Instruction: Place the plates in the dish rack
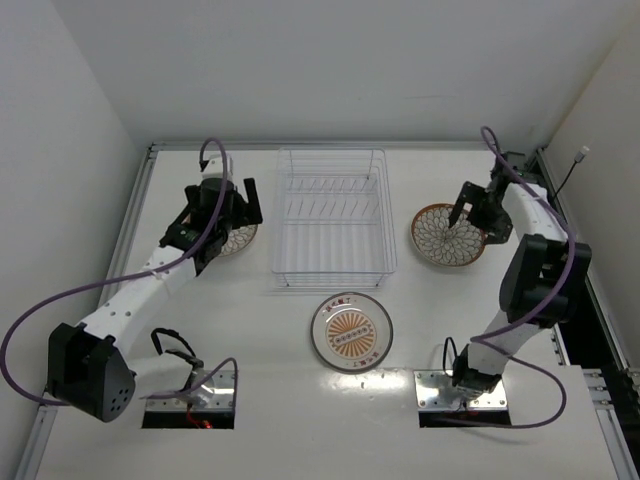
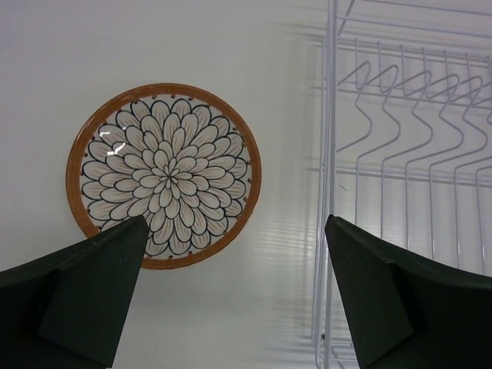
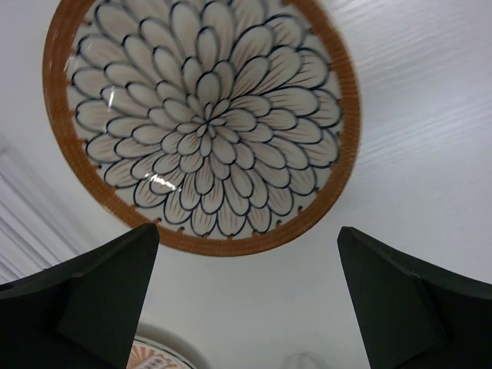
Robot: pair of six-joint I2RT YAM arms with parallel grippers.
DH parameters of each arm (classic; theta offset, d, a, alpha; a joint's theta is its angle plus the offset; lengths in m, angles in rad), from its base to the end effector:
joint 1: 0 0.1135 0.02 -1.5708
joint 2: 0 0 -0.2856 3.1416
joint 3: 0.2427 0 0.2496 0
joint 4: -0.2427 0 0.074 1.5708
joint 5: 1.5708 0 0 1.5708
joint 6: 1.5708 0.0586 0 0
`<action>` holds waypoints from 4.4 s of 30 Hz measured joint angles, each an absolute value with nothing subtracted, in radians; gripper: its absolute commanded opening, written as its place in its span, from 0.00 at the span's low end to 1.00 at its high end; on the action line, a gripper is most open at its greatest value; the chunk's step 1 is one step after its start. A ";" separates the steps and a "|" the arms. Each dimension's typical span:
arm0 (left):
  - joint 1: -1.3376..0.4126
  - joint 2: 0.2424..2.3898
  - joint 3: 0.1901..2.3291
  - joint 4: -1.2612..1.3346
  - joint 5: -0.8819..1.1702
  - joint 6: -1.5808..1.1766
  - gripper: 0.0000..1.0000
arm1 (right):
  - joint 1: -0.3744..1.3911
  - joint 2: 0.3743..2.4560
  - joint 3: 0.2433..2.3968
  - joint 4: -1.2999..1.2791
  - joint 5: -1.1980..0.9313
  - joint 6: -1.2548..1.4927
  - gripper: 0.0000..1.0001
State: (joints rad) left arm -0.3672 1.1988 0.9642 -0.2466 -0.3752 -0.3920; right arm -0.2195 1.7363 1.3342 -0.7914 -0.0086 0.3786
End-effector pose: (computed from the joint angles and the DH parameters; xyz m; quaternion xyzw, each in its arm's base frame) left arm 0.2688 -0.0804 0.3221 -0.1071 0.8390 -0.0405 0.5320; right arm 0.3538 -0.0784 0.2323 0.2886 0.9389 0.0191 0.1866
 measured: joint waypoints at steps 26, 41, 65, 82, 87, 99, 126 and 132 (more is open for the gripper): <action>-0.368 1.270 0.964 -0.254 -0.406 -0.378 1.00 | -0.515 1.959 1.221 -0.581 -0.297 0.444 0.32; -0.368 1.270 0.964 -0.257 -0.408 -0.378 1.00 | -0.506 1.969 1.276 -0.587 -0.414 0.415 0.00; -0.367 1.320 0.973 -0.299 -0.417 -0.379 1.00 | -0.002 1.599 1.830 -0.905 0.183 0.419 0.00; -0.367 1.322 0.987 -0.307 -0.415 -0.379 1.00 | 0.362 1.977 2.125 -1.071 0.695 0.406 0.00; -0.367 1.322 0.987 -0.307 -0.415 -0.379 1.00 | 0.408 2.031 2.201 -1.069 0.776 0.396 0.00; -0.368 1.322 0.987 -0.307 -0.415 -0.379 1.00 | 0.480 2.117 2.219 -1.070 0.908 0.392 0.00; -0.368 1.322 0.987 -0.307 -0.410 -0.379 1.00 | 0.600 2.210 2.248 -1.068 1.071 0.467 0.07; -0.368 1.322 0.987 -0.307 -0.404 -0.379 1.00 | 0.606 2.223 2.244 -1.068 1.066 0.499 0.13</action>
